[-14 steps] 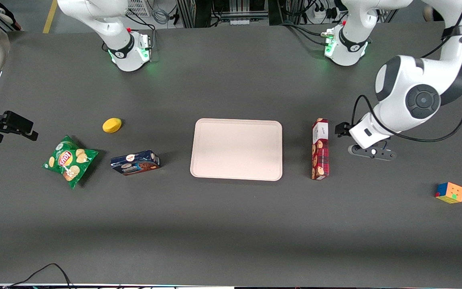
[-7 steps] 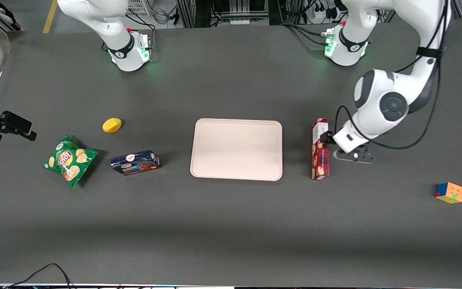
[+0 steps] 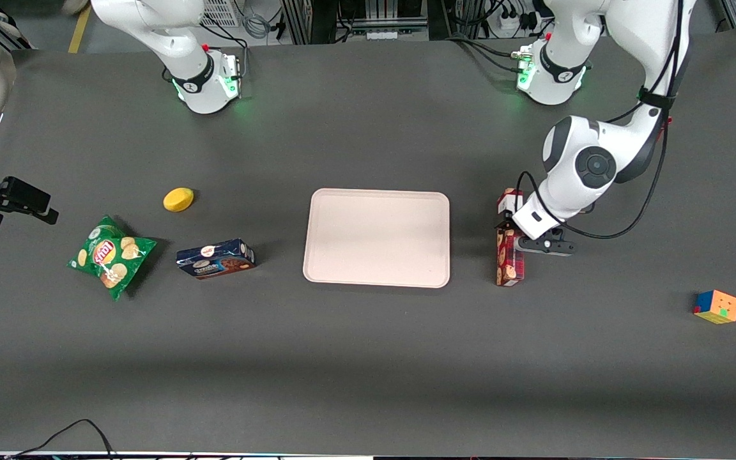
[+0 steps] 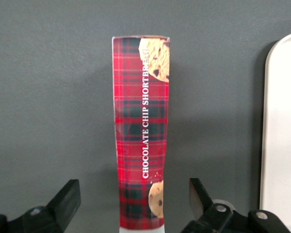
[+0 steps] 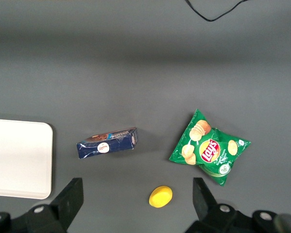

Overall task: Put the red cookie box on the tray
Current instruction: 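Close the left gripper on the cookie box and lift it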

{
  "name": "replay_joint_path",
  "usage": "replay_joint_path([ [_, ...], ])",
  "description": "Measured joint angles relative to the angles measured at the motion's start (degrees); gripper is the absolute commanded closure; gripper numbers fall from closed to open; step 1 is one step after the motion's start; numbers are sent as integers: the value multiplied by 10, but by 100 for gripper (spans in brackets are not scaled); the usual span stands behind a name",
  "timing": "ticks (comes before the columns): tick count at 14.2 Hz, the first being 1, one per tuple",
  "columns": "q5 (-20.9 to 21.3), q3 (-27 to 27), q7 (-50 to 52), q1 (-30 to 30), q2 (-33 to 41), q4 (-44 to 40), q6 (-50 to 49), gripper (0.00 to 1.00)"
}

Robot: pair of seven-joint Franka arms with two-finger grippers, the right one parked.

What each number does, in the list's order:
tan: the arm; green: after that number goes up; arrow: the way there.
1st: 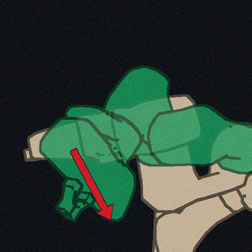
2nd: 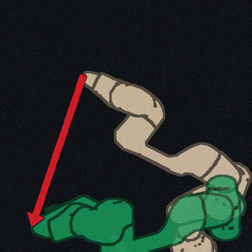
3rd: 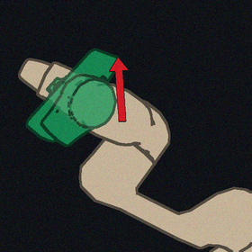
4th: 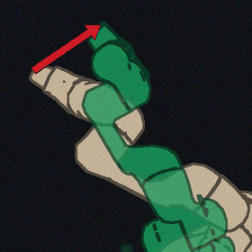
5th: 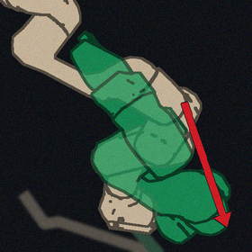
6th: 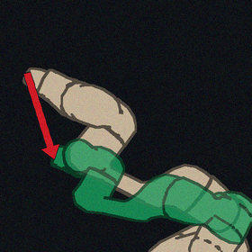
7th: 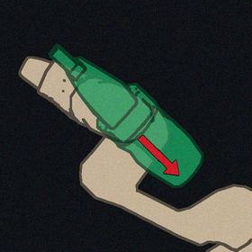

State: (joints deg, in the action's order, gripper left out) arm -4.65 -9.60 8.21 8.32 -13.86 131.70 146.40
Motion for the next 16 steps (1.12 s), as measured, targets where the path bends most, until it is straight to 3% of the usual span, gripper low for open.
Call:
replay_joint_path([
  [2,0,0,9,7,-14,2,19,3],
  [9,0,0,17,12,-26,4,29,64],
  [16,0,2,18,12,-27,2,29,94],
])
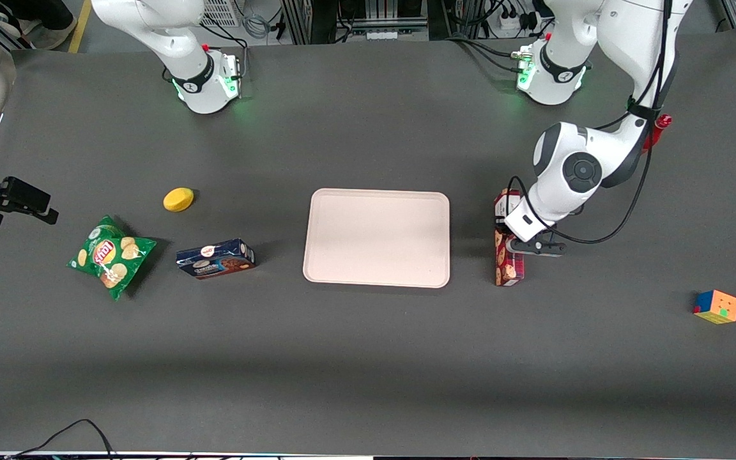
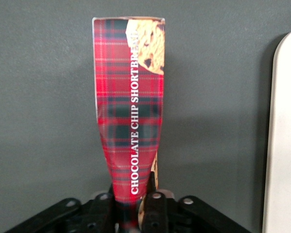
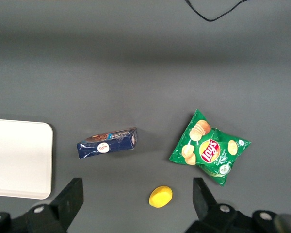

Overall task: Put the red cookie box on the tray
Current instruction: 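Close the left gripper on the cookie box and lift it, then carry the cookie box onto the pink tray and lower it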

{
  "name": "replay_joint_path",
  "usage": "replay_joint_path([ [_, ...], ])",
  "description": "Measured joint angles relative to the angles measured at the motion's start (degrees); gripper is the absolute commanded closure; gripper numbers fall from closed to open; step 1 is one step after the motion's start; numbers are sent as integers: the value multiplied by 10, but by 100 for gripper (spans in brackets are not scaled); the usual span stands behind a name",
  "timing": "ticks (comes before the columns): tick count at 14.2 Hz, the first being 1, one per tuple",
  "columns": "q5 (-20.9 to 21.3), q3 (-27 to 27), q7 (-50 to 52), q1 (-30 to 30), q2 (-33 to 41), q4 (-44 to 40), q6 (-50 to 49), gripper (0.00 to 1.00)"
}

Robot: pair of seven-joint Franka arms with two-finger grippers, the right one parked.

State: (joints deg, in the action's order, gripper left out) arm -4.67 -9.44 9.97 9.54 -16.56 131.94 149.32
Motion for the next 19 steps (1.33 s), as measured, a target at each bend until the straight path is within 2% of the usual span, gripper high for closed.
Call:
replay_joint_path([
  [4,0,2,0,0,5,-30,-39,96],
  [10,0,2,0,0,37,-186,-284,97],
  [12,0,0,0,1,41,-234,-332,97],
  [16,-2,-10,15,2,42,-292,-370,97],
  [19,-3,-50,97,4,36,-302,-372,98],
])
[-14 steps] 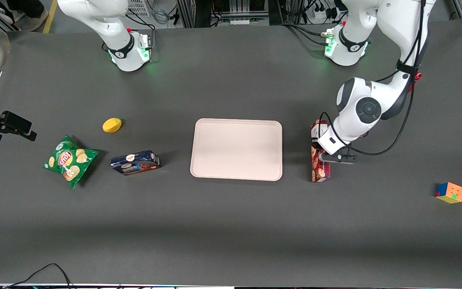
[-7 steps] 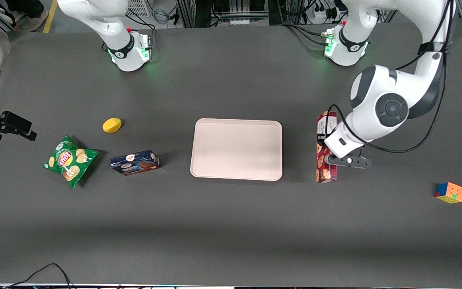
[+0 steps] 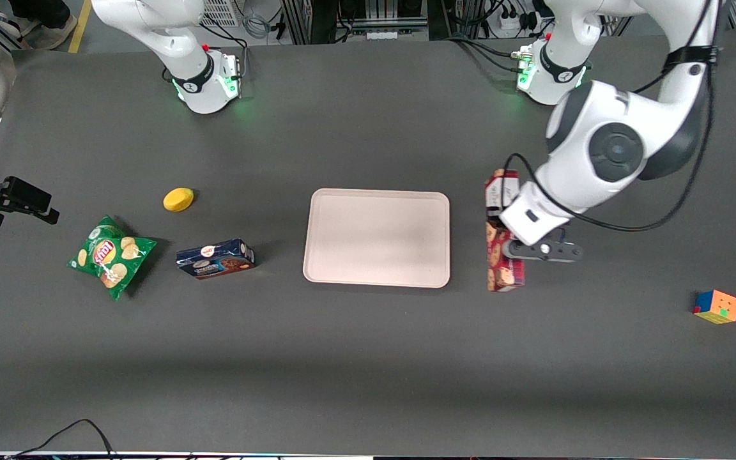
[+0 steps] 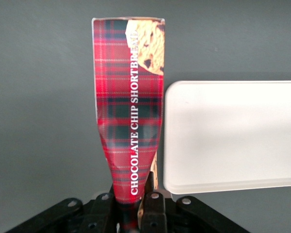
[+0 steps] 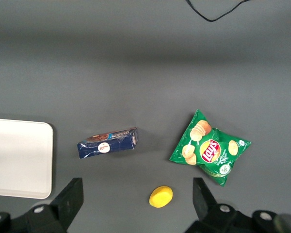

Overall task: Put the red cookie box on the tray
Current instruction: 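Carry the cookie box onto the pink tray and lower it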

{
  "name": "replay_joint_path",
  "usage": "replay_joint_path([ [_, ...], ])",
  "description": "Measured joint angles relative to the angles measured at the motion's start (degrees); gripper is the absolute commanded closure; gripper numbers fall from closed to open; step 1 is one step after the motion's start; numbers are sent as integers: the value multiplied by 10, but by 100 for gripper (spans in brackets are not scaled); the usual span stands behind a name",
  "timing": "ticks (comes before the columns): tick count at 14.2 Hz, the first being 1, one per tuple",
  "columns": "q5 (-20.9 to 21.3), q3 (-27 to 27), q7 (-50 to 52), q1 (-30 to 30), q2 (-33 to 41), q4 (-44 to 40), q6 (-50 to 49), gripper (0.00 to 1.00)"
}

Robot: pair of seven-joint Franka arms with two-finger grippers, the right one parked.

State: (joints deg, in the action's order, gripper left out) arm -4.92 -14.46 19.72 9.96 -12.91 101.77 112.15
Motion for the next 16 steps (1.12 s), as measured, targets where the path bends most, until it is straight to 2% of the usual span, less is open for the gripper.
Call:
replay_joint_path([
  [3,0,-36,69,13,-23,7,33,98],
  [6,5,-56,118,25,-51,51,118,98],
  [9,34,-60,125,35,-75,90,193,98],
  [12,68,-61,127,48,-98,97,216,98],
  [16,77,-61,127,63,-113,115,261,98],
])
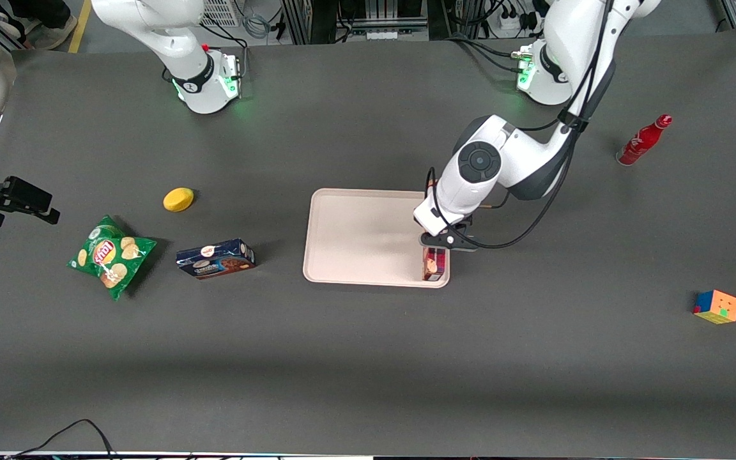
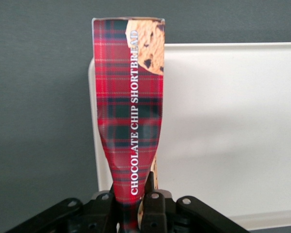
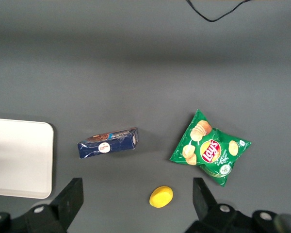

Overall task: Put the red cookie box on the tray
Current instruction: 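Carry the cookie box onto the pink tray and lower it, then open the left gripper to release the box on the tray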

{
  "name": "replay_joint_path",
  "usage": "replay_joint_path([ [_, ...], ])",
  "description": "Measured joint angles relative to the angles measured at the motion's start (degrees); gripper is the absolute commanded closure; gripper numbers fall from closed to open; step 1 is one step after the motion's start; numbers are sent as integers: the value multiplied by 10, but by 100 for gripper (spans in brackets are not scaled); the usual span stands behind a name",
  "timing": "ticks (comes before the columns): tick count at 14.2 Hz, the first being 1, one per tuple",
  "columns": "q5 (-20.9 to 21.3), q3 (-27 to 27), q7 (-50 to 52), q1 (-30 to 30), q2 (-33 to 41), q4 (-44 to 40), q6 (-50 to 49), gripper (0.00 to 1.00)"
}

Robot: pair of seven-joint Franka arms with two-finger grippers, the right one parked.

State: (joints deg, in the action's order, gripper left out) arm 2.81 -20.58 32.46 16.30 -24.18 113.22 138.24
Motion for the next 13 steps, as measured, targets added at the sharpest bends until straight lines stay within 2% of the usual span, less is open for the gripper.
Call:
replay_joint_path([
  [4,1,0,0,6,-18,23,45,98],
  [5,2,0,0,7,-21,23,46,96],
  [6,4,0,0,8,-23,23,47,89],
  [7,5,0,0,8,-25,23,49,68],
  [9,7,0,6,10,-30,24,58,46],
  [11,10,0,12,10,-32,24,63,8],
  [12,12,1,13,10,-32,23,64,0],
  [13,12,2,13,10,-32,23,65,0],
])
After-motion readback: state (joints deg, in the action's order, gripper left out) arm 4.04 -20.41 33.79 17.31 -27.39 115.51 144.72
